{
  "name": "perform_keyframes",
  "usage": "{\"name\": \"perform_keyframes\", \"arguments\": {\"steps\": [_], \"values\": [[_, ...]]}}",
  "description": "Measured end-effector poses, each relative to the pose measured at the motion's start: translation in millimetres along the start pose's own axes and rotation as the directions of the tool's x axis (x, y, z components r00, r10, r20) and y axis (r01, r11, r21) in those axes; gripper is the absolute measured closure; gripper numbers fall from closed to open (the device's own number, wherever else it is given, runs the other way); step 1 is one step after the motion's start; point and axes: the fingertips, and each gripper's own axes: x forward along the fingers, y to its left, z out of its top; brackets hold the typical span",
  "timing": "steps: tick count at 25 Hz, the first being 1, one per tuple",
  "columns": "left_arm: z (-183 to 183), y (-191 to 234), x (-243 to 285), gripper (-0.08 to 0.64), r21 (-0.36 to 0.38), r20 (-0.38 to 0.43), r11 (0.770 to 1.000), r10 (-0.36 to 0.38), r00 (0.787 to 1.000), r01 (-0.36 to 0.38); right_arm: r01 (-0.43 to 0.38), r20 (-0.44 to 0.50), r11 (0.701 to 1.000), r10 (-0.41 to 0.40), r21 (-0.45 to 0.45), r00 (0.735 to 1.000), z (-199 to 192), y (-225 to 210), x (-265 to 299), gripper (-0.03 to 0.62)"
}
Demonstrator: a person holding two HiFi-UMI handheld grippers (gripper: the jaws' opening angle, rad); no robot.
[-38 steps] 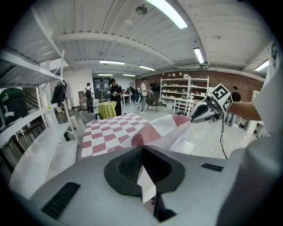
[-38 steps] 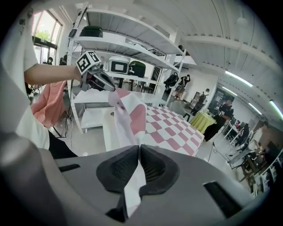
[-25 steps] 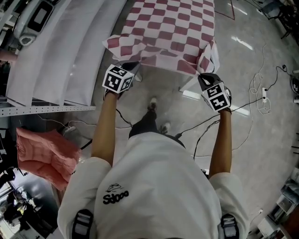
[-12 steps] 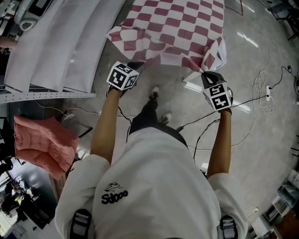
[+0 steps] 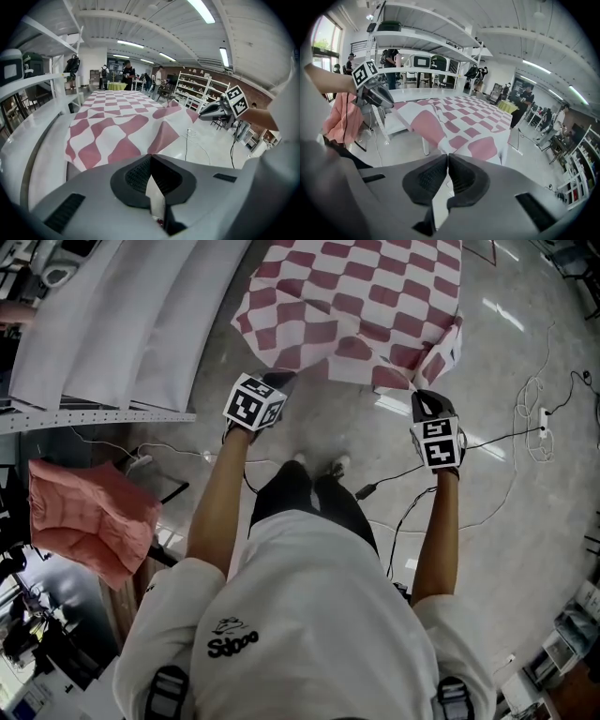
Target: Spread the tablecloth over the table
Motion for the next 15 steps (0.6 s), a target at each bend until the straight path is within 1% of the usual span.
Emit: {"name": "perform_keyframes", "arguments": {"steps": [5,9,12,15], "values": [[-27,-1,6,0.532,-0.008,-0.035,0.999,-0.039,0.999,0.039,0.04,-0.038,0.998,-0.039,0.041,0.999,-15,19,0,0.561],[-38,-1,8,0.532,-0.002,-0.046,0.999,-0.051,0.998,0.051,0.054,-0.064,0.997,-0.05,0.063,0.997,-29,33,2,0.563],[-54,1,6,0.532,0.01,-0.068,0.999,-0.051,0.996,0.052,0.057,-0.09,0.995,-0.05,0.078,0.995,-38,50,2,0.563],[-71,6,4,0.532,0.01,-0.08,0.999,-0.05,0.996,0.051,0.045,-0.118,0.997,-0.037,0.066,0.992,-48,69,6,0.563]]}}
